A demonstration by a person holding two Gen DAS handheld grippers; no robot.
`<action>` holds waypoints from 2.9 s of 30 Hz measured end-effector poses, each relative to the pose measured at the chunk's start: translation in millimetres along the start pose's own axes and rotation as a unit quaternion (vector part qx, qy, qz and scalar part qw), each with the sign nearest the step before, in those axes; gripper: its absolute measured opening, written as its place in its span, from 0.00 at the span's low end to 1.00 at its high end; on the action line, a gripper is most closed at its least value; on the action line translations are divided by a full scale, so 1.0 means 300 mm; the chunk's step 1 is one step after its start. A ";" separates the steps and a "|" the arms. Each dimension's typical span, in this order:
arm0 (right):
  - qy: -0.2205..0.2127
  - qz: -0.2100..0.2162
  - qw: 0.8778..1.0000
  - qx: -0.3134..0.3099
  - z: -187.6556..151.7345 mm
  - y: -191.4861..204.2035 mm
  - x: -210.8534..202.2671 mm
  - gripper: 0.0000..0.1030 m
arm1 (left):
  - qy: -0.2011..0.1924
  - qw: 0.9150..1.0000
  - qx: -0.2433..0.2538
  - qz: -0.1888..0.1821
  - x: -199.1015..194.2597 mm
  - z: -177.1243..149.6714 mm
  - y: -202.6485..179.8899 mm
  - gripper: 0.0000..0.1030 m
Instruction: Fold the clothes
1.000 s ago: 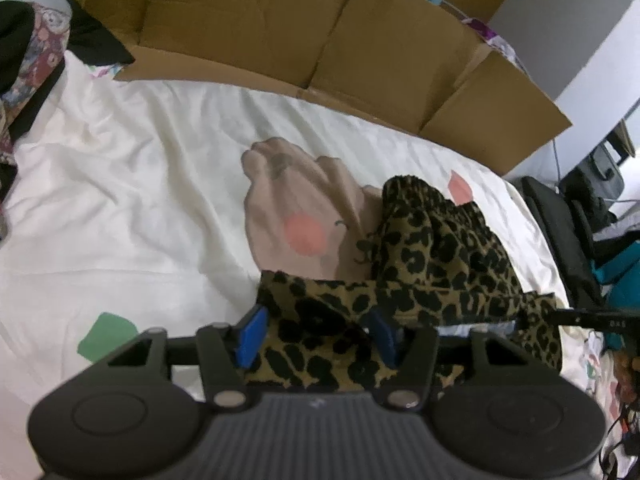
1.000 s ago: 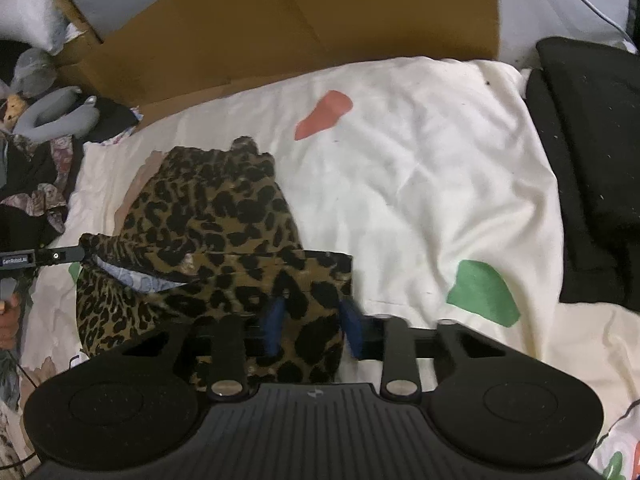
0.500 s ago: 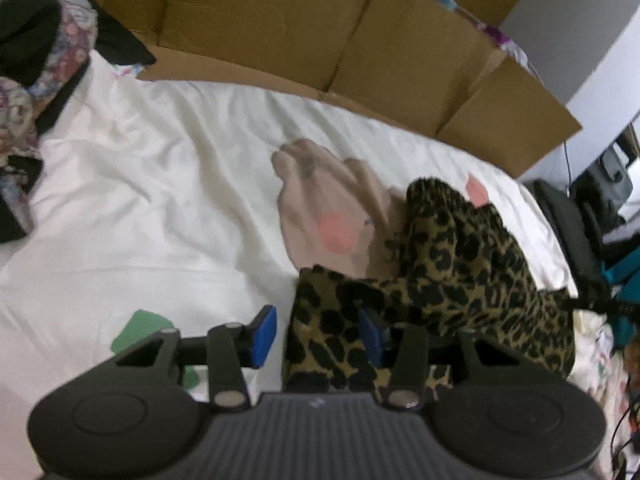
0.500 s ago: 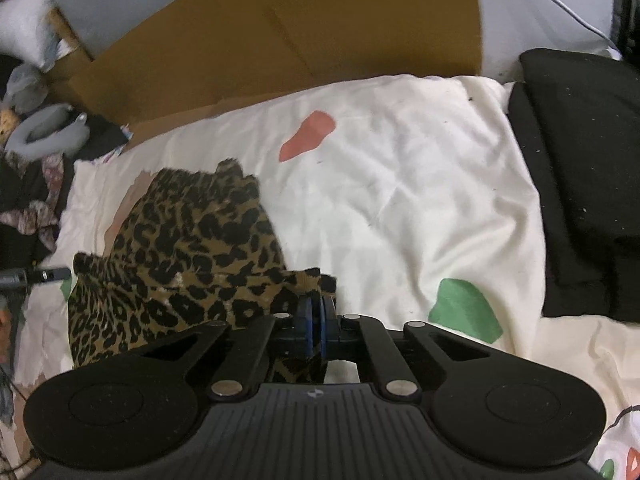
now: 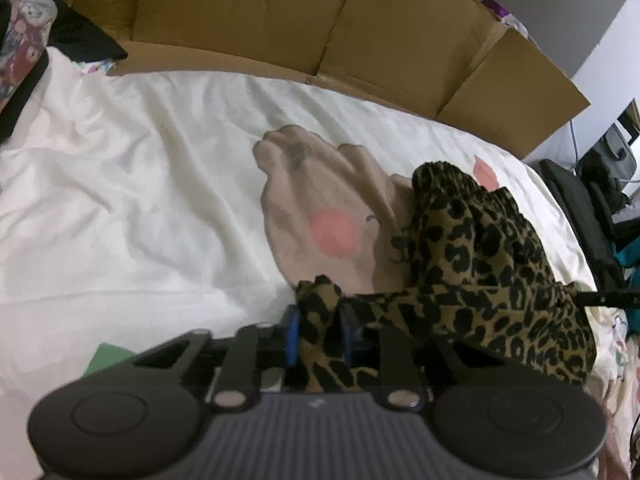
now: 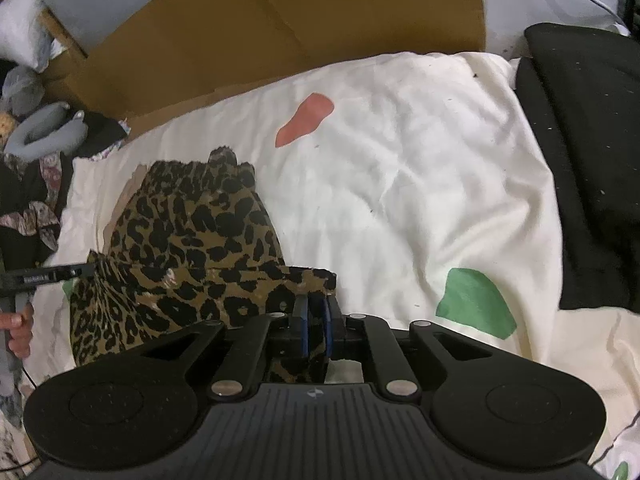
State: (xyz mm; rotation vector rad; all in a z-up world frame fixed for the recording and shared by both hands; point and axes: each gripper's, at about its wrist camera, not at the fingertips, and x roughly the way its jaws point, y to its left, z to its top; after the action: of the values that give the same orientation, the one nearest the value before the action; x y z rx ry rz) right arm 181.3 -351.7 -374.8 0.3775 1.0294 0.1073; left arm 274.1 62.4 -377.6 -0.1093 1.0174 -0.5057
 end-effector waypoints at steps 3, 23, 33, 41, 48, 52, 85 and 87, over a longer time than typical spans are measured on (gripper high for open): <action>-0.003 -0.002 1.000 -0.005 0.005 0.002 -0.004 0.01 | -0.007 1.000 0.003 0.004 -0.007 0.003 -0.005 0.09; -0.002 -0.034 0.999 -0.021 0.000 -0.001 0.057 0.47 | 0.013 0.999 0.030 0.035 0.036 -0.007 -0.028 0.39; 0.006 -0.030 0.998 -0.054 -0.007 0.024 0.120 0.47 | 0.009 0.996 0.067 0.052 0.072 0.001 -0.063 0.41; 0.002 -0.031 0.997 -0.074 -0.017 0.041 0.133 0.38 | 0.012 0.997 0.064 0.038 0.063 -0.021 -0.068 0.41; -0.004 -0.017 0.997 -0.081 -0.003 0.051 0.134 0.09 | 0.004 0.999 0.044 0.025 0.052 -0.019 -0.058 0.09; -0.024 -0.020 0.997 -0.072 -0.001 0.053 0.088 0.06 | -0.020 0.999 0.034 0.031 0.002 -0.022 -0.061 0.09; -0.126 -0.018 0.991 -0.039 0.195 0.092 -0.075 0.06 | -0.115 0.991 0.035 0.051 -0.122 0.236 -0.120 0.09; -0.124 -0.018 0.991 -0.037 0.204 0.085 -0.063 0.06 | -0.113 0.992 0.034 0.052 -0.109 0.244 -0.116 0.09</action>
State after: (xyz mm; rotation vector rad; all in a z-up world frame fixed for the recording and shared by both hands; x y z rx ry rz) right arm 226.0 -348.4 -322.3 0.2966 0.7848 0.0648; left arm 309.2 36.2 -302.1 -0.0506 0.7791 -0.4229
